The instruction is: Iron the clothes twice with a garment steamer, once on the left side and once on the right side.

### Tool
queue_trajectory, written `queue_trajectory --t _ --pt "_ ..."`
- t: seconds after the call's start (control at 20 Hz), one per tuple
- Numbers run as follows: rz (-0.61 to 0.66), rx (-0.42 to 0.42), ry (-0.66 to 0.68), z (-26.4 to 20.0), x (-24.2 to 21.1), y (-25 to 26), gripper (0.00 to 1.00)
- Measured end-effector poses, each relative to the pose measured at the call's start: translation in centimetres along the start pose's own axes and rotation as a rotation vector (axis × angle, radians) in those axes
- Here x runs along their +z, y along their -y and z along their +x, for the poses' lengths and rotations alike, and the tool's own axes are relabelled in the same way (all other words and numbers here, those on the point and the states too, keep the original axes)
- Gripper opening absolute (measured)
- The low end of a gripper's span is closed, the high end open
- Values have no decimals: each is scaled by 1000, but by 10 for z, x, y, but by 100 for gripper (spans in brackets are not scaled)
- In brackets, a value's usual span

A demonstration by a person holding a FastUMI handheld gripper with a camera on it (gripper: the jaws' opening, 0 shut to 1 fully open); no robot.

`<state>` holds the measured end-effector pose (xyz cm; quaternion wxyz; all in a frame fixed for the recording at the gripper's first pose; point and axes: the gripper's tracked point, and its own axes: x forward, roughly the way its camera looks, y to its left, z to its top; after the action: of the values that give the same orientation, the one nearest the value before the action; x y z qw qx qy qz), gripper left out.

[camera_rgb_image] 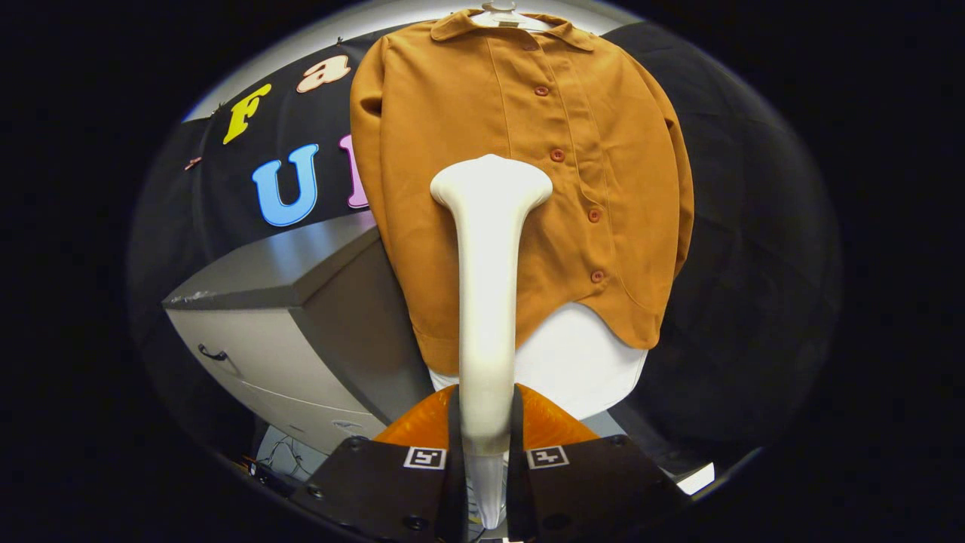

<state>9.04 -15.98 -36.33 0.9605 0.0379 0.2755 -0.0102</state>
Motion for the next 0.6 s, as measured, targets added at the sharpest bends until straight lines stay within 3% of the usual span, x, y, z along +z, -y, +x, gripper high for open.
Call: queue_trajectory --t 0.35,0.6 --pt "42 -7 18 -35 -13 7 24" --pt "35 6 117 -73 28 8 24"
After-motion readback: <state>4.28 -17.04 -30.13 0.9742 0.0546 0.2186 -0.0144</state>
